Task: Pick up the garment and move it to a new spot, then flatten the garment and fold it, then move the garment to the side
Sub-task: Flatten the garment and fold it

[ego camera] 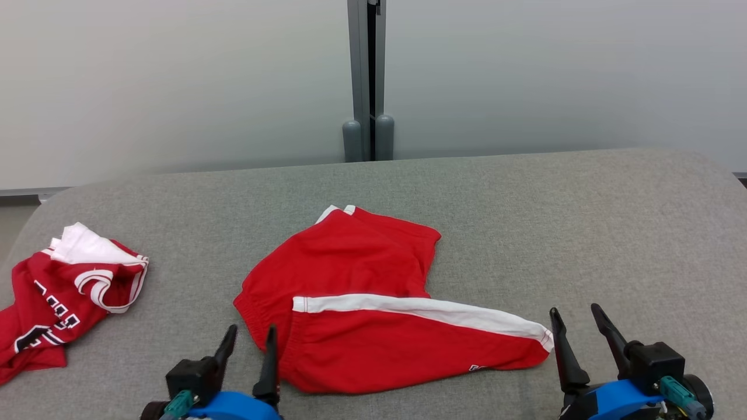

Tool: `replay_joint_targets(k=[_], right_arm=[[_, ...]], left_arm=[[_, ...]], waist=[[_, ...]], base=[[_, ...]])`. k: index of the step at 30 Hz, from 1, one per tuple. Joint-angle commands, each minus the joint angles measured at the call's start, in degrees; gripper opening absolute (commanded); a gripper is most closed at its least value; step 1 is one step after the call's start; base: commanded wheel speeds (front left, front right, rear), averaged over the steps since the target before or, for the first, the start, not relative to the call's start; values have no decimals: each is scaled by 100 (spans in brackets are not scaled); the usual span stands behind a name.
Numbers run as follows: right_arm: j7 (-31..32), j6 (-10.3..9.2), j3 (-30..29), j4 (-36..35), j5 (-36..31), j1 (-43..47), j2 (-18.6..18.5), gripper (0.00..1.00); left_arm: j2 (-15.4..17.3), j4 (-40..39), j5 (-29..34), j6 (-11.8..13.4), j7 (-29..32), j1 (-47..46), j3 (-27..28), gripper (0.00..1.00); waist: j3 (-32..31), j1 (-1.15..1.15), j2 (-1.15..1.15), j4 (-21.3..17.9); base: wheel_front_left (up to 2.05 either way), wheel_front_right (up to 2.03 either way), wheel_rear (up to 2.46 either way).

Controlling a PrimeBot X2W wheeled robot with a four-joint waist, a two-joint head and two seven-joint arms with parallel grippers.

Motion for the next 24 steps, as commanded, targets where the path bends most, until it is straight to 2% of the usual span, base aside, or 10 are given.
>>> replay_joint_targets(k=[1,3,9,16,24], right_arm=[[-3,1,43,38,-11,-36,-22,100],[-3,1,73,61,-1,-33,-24,100],[-3,1,105,37,-44,9,-23,100],[-3,1,88,20,-27,-59,-21,100],[-3,1,125,16,6,-90,-22,100]], left_arm=[[-18,36,-311,-51,-28,-217,-350,100],[-9,149,-706,-36,-28,-326,-741,100],[353,523,-1774,-38,-2,-908,-1580,100],[568,933,-2600,-39,384,-1440,-2055,100],[599,1247,-3022,-40,744,-1720,-2290,100]], waist=[[56,0,0,-34],[124,0,0,-84],[323,0,0,-237],[449,0,0,-316],[489,0,0,-310]], base=[[0,0,0],[0,0,0],[0,0,0],[0,0,0],[0,0,0]])
